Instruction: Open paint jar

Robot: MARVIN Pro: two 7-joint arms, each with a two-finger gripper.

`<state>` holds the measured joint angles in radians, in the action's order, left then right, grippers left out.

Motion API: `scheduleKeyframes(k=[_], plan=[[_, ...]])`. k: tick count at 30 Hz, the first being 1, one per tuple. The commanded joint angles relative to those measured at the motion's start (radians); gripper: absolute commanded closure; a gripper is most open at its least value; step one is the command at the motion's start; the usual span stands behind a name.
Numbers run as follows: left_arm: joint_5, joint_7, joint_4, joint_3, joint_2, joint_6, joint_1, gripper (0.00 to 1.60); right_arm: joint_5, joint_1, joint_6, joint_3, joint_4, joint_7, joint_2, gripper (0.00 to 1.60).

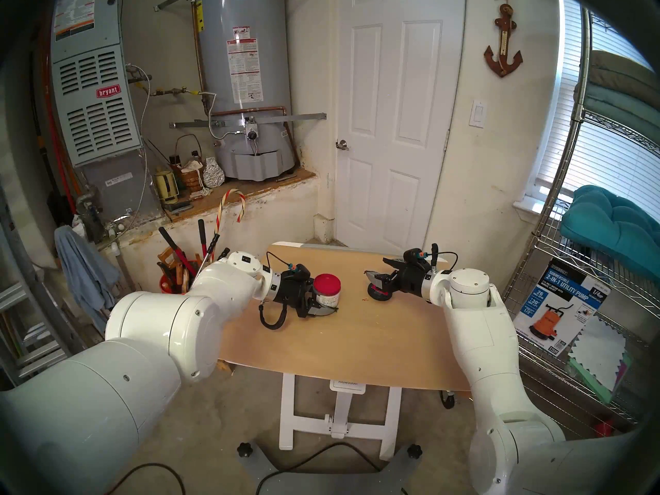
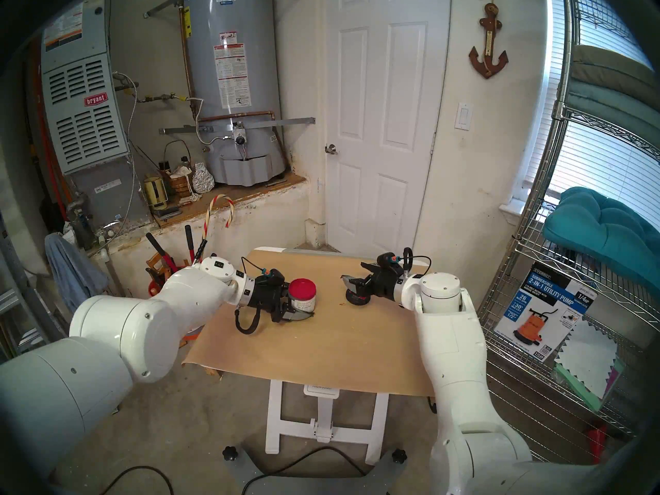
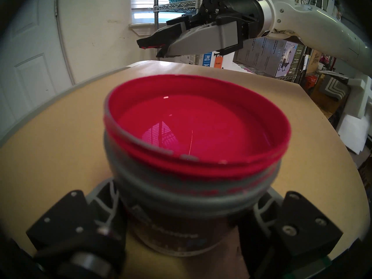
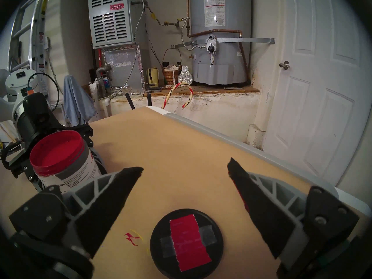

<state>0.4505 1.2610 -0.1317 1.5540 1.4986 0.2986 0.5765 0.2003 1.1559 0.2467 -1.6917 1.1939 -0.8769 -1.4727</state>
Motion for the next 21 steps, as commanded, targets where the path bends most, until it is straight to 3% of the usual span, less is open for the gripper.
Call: scheduleKeyframes(k=[1,4,5,6,8,21], plan=[[0.001,-0.010,-0.007,-0.001,0.003,-0.002,-0.015,0.84,-0.007,-0.010,-0.006,-0.004,0.030,0.002,-0.007,0.00],[0.002,-0.013,-0.006,-0.002,0.003,-0.004,-0.016,0.78,-0.006,-0.009,-0.005,-0.004,0.032,0.001,-0.006,0.00],[0.002,-0.013,-0.006,-0.002,0.003,-0.005,-0.016,0.61,-0.006,-0.008,-0.005,-0.004,0.032,0.000,-0.006,0.00],[0.002,-0.014,-0.006,-0.002,0.003,-0.005,-0.016,0.31,-0.006,-0.008,-0.004,-0.004,0.032,-0.001,-0.006,0.00],[0.004,-0.013,-0.005,-0.003,0.003,-0.007,-0.017,0.00,-0.006,-0.007,-0.004,-0.004,0.033,-0.001,-0.006,0.00],[-0.001,0.002,-0.004,0.001,-0.001,-0.016,-0.021,0.00,-0.004,-0.008,-0.008,-0.005,0.031,-0.003,-0.004,0.00]])
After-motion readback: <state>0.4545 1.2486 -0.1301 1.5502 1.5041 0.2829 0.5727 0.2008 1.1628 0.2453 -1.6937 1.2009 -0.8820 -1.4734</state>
